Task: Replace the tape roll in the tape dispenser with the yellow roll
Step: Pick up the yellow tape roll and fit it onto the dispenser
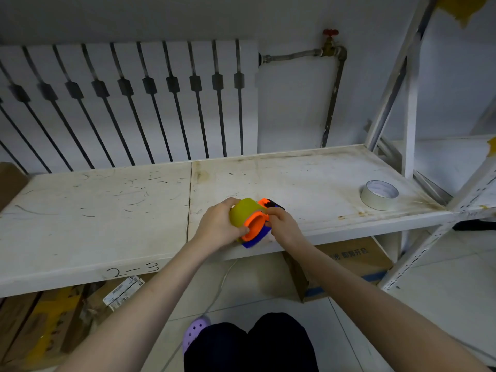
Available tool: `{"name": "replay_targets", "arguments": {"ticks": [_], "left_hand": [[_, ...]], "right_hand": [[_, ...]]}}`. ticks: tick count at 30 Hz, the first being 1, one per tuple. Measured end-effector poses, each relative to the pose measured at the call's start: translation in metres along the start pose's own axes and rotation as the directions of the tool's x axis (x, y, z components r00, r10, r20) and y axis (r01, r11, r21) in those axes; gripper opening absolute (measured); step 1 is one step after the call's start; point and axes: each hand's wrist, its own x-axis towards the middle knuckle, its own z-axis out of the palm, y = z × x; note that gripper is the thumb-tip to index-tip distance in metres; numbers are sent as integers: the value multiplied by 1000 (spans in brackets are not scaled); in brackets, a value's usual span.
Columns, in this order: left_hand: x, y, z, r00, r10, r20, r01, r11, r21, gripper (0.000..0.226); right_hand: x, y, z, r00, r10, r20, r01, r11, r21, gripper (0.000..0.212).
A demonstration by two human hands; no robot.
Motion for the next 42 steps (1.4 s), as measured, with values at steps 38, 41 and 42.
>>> {"name": "replay_targets", "arguments": {"ticks": [38, 41, 42], "left_hand": [[-11, -2, 1, 955, -231, 187, 297, 708, -641, 16], [-4, 2, 2, 919, -353, 173, 370, 626, -687, 9], [-2, 4, 1, 904, -388, 178, 393, 598, -699, 8]], "right_hand": [[16, -47, -5, 953, -210, 218, 258, 940, -221, 36], [7, -48, 0, 906, -381, 183, 421, 848, -322, 31], [6, -46, 0, 893, -407, 193, 450, 827, -336, 33]]}}
